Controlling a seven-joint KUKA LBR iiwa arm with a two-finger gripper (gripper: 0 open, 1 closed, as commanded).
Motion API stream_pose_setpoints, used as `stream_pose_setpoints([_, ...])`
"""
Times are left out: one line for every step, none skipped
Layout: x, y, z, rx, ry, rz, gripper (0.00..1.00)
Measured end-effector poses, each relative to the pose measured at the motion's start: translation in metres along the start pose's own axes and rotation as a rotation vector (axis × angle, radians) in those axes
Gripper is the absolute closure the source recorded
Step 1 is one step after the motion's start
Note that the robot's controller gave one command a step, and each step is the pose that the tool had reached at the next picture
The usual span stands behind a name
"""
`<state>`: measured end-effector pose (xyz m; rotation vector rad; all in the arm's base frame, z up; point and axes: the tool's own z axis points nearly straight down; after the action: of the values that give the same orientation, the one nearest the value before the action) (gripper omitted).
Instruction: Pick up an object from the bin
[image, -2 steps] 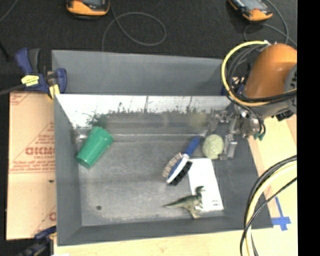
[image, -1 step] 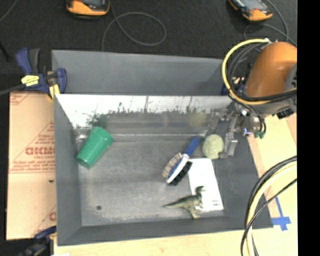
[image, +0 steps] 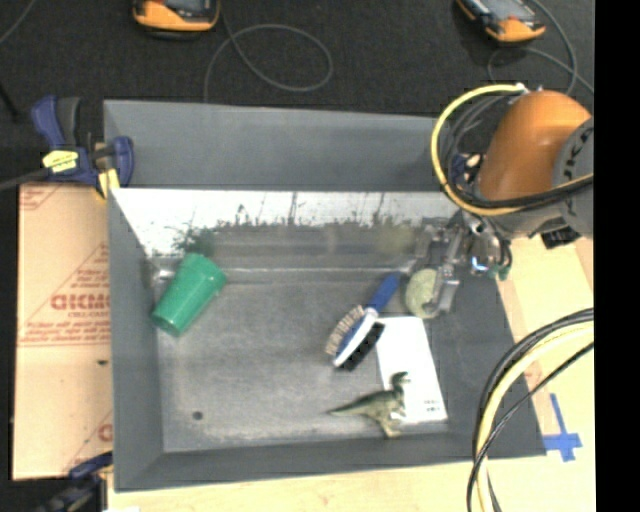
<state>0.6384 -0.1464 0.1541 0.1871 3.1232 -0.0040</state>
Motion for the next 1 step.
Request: stream_pose_setpoints([-0.0013,0.0162,0.0445,-0.002,0.009,0.203,0.00])
